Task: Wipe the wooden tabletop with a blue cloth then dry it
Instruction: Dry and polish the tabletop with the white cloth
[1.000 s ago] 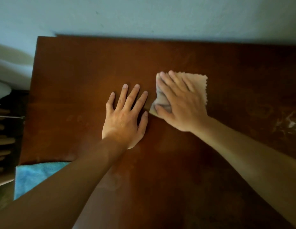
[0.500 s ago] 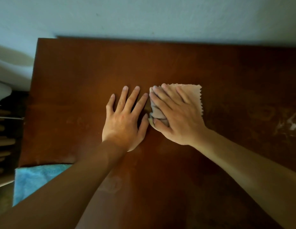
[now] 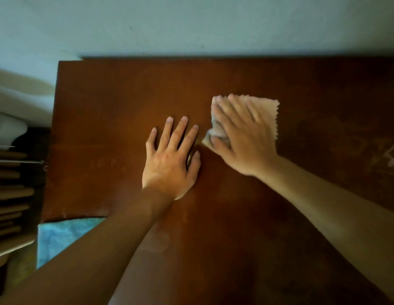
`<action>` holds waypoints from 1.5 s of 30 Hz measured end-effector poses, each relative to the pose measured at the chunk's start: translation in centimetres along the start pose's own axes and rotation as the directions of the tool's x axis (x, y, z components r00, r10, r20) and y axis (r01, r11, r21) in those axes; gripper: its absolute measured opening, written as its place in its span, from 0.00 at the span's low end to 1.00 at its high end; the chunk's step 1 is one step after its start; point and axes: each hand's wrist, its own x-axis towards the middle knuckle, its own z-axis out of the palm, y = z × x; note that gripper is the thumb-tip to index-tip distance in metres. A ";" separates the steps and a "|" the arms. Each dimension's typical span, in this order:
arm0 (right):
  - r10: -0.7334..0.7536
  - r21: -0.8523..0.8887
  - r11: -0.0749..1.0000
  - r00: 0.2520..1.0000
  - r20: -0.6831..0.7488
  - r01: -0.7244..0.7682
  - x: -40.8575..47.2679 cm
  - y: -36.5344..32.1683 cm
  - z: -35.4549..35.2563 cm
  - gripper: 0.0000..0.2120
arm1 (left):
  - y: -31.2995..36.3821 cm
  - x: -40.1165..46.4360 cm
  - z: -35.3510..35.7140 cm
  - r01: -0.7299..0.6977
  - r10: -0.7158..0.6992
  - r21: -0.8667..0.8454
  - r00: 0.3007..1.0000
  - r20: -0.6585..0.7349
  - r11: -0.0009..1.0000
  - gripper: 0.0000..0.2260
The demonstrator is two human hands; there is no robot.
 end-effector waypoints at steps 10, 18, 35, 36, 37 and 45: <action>0.006 0.026 1.000 1.000 -0.002 -0.006 3.1 5.3 -1.2 0.34 | 0.0 0.0 0.3 0.007 -0.006 0.004 1.000 -0.026 1.000 0.25; 0.103 0.034 0.994 0.994 0.047 -0.105 0.1 2.9 -1.1 0.36 | 0.2 -0.1 0.1 0.018 -0.018 0.009 1.000 -0.010 1.000 0.26; 0.148 0.037 0.988 0.988 0.044 -0.149 3.0 6.3 -0.8 0.33 | 0.1 -0.2 0.3 0.029 -0.029 0.001 0.999 -0.023 1.000 0.27; 0.135 0.061 0.989 0.990 0.048 -0.137 1.6 5.4 -0.7 0.34 | 0.1 -0.2 0.2 0.027 -0.027 -0.007 0.999 -0.025 1.000 0.27; 0.114 0.080 0.990 0.993 0.039 -0.116 -0.2 4.4 -0.6 0.34 | 0.0 -0.2 0.1 0.023 -0.024 -0.019 0.999 -0.029 1.000 0.27; -0.127 0.058 0.990 0.992 -0.021 0.128 -13.9 -2.1 2.0 0.33 | -0.2 -0.1 -0.9 0.033 -0.037 -0.196 0.999 -0.016 0.980 0.27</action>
